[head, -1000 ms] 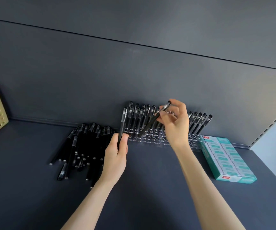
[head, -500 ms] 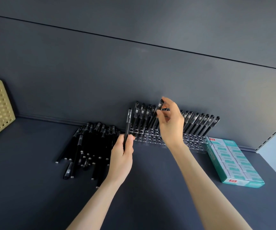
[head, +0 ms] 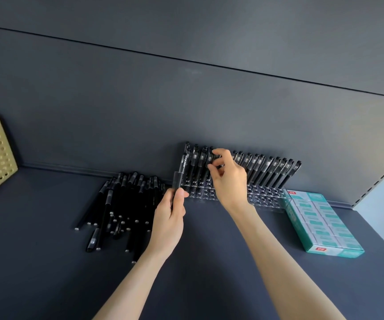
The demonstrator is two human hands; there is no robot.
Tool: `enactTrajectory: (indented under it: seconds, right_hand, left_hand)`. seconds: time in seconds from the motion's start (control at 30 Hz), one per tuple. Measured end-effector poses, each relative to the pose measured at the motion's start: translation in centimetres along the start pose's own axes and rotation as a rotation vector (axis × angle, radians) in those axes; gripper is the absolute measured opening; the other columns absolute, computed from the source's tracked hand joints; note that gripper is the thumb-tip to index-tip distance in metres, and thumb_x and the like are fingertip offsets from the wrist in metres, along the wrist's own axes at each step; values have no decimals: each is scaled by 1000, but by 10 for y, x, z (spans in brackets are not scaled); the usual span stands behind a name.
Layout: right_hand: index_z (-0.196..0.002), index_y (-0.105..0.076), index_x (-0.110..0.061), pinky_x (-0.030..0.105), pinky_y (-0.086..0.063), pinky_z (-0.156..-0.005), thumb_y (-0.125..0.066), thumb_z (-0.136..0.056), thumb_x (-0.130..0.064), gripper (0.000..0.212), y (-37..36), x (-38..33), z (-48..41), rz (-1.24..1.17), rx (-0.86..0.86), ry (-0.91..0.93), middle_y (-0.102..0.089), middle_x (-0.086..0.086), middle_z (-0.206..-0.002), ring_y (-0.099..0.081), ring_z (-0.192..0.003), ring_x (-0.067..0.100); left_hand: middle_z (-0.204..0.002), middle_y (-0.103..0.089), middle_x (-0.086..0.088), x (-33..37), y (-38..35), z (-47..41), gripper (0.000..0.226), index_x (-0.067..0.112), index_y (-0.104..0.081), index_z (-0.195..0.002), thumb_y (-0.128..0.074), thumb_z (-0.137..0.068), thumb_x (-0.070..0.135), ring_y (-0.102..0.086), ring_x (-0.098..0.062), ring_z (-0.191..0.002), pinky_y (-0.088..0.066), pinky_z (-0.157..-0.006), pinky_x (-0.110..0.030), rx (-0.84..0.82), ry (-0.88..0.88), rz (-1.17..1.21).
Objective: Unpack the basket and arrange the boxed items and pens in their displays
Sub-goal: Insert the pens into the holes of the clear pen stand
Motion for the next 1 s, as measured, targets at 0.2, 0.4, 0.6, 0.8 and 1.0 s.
enactTrajectory:
  seconds: [0.2, 0.4, 0.6, 0.8, 1.0]
  right_hand:
    - [-117, -57, -15, 40, -52, -67, -60, -89, -8, 29, 7, -2, 4, -51, 7, -24, -61, -3, -89, -58, -65, 20]
    - [-99, -60, -25, 20, -51, -68, -63, -88, -21, 12, 23, -8, 18, -489, -38, -204, -67, -4, -79, -62, -70, 9]
    - [-99, -62, -21, 20, -53, -64, -68, -83, -7, 22, 35, -16, 26, -751, -144, -270, -71, 12, -80, -66, -67, 12]
    - [-113, -58, -21, 24, -56, -69, -62, -86, 0, 33, 44, -11, 26, -795, -220, -266, -71, 6, -80, -70, -76, 16]
    - [-93, -56, -41, 43, -56, -74, -72, -81, -12, 35, 58, 2, 6, -511, 156, -267, -67, -5, -74, -66, -69, 28]
  left_hand:
    - [-54, -31, 11, 4, -2, 4, 27, 23, -60, -87, -38, -100, 35, -26, -6, -48, -27, -43, -18, -35, -20, 9]
    - [-56, -28, 6, 10, -8, 10, 28, 17, -58, -91, -38, -100, 34, -26, -13, -53, -26, -47, -27, -140, -76, -54]
    - [-57, -34, 3, 8, -19, 18, 25, 22, -60, -96, -41, -99, 37, -31, -15, -54, -29, -52, -31, -282, -67, -110]
    - [-61, -62, 6, 13, -23, 15, 16, 24, -64, -96, -49, -98, 28, -55, -6, -58, -46, -63, -24, -323, -98, -233]
    - [-121, -50, -5, 19, 6, -24, 51, 9, -54, -125, -71, -82, 32, -50, -18, -113, -39, -93, -23, 39, -144, -573]
Point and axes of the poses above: each hand's wrist, its own z-axis away from the middle knuckle, its own y-axis out of the back of the hand, x = y × z, the point moved 3 cm from there along -z, towards the middle knuckle
